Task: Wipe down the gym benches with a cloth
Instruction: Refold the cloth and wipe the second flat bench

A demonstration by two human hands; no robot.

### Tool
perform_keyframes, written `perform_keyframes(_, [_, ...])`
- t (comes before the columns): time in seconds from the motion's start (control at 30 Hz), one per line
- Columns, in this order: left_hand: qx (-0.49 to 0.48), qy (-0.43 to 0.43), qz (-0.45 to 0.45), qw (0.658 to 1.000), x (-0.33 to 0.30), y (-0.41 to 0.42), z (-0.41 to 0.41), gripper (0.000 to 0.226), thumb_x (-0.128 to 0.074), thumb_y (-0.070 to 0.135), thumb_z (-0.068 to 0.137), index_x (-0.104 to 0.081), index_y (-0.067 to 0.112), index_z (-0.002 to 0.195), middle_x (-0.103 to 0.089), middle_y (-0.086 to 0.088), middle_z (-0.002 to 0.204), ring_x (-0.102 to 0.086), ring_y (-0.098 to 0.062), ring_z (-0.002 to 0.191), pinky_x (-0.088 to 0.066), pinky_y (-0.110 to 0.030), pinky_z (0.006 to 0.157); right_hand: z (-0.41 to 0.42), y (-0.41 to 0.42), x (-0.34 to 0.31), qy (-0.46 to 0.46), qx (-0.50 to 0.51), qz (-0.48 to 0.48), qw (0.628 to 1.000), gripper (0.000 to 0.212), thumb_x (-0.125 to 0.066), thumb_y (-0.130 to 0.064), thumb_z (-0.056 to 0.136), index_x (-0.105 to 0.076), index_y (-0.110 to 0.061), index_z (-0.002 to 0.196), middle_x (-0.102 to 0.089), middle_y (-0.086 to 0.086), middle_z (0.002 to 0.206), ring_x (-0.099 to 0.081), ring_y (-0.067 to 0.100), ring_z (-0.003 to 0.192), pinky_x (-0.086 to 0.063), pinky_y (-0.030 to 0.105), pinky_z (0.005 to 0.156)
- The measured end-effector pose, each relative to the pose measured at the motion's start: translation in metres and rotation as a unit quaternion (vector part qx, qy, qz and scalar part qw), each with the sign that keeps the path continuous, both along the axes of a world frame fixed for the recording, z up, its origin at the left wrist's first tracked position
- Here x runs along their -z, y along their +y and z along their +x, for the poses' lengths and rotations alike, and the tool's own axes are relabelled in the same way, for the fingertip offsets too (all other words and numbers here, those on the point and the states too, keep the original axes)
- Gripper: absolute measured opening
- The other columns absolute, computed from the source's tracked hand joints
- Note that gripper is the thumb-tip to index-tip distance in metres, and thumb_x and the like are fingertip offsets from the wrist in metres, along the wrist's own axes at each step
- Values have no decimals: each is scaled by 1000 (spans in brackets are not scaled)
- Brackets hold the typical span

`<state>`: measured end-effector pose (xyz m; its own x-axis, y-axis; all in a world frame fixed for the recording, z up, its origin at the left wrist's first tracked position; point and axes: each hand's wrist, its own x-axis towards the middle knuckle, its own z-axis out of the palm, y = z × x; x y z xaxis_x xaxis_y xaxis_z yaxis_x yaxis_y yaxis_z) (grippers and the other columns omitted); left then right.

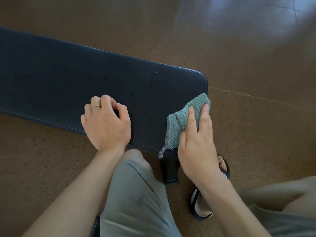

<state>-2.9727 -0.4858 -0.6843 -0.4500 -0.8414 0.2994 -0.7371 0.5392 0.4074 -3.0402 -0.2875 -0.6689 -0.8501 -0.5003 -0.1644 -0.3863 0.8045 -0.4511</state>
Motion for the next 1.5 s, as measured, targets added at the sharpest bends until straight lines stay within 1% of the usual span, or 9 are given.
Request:
perform_keyframes(0.1, [3, 10, 4, 1000, -1, 0, -1, 20, -43, 32, 98, -52, 17, 88, -56, -4, 97, -40, -18, 86, -29, -36, 77, -15, -6, 6, 67, -46, 121, 989, 68, 2, -41, 101, -9, -12, 163, 14, 17, 169, 18, 42, 154, 1, 55, 127])
perform_keyframes(0.27, [23, 7, 8, 1000, -3, -4, 0, 21, -43, 34, 98, -52, 19, 86, -55, 0, 95, -47, -20, 87, -33, -36, 79, -77, -83, -12, 84, -93, 116, 985, 64, -15, -45, 107, 3, -21, 164, 11, 14, 170, 15, 36, 156, 7, 51, 126])
perform_keyframes(0.47, [66, 52, 47, 995, -16, -26, 12, 31, -39, 31, 106, -49, 15, 82, -52, 2, 88, -48, -18, 77, -34, -35, 67, 35, -30, -11, 116, -263, 87, 954, 64, -18, -42, 105, -6, -22, 164, 0, 9, 171, 6, 32, 158, -5, 50, 128])
perform_keyframes(0.57, [49, 66, 29, 996, -19, -55, 20, 33, -36, 32, 107, -48, 14, 82, -52, -1, 87, -50, -19, 74, -38, -36, 65, 40, -13, -7, 132, -280, 110, 944, 65, -25, -43, 105, -7, -22, 164, -3, 10, 171, 1, 32, 158, -10, 51, 128])
perform_keyframes(0.77, [-2, 82, 24, 996, -2, -65, 22, 34, -37, 27, 103, -43, 11, 73, -50, -1, 78, -46, -21, 68, -28, -34, 62, 20, -97, -11, 181, -377, 111, 902, 76, -31, -57, 105, -2, -19, 164, -1, 15, 171, 0, 38, 157, -7, 54, 127])
perform_keyframes(0.93, [10, 83, 20, 996, 1, -66, 29, 36, -37, 26, 102, -48, 7, 74, -52, -3, 78, -48, -22, 69, -31, -35, 61, 30, -61, -10, 205, -384, 131, 891, 74, -40, -40, 105, -1, -17, 164, 0, 16, 171, -1, 37, 157, -3, 50, 127])
perform_keyframes(1.07, [15, 75, 13, 997, 0, -64, 27, 34, -36, 27, 101, -45, 12, 71, -50, 0, 76, -46, -18, 69, -31, -33, 61, 20, 22, -13, 200, -343, 169, 902, 84, -59, -27, 97, -10, -15, 163, -7, 17, 170, -10, 37, 156, -15, 52, 125])
perform_keyframes(1.37, [17, 79, 9, 997, 2, -65, 26, 35, -36, 28, 99, -42, 10, 69, -50, -2, 75, -46, -25, 68, -35, -38, 61, 21, -97, -10, 218, -388, 143, 884, 69, -23, -48, 107, -4, -12, 163, -5, 18, 170, -5, 40, 156, -12, 54, 126])
perform_keyframes(1.5, [16, 91, 1, 996, 2, -64, 28, 35, -36, 27, 99, -41, 11, 68, -48, -1, 73, -45, -23, 66, -30, -35, 61, 16, -33, -12, 206, -388, 162, 884, 68, -31, -42, 106, -7, -15, 163, -7, 15, 170, -6, 35, 157, -15, 52, 127])
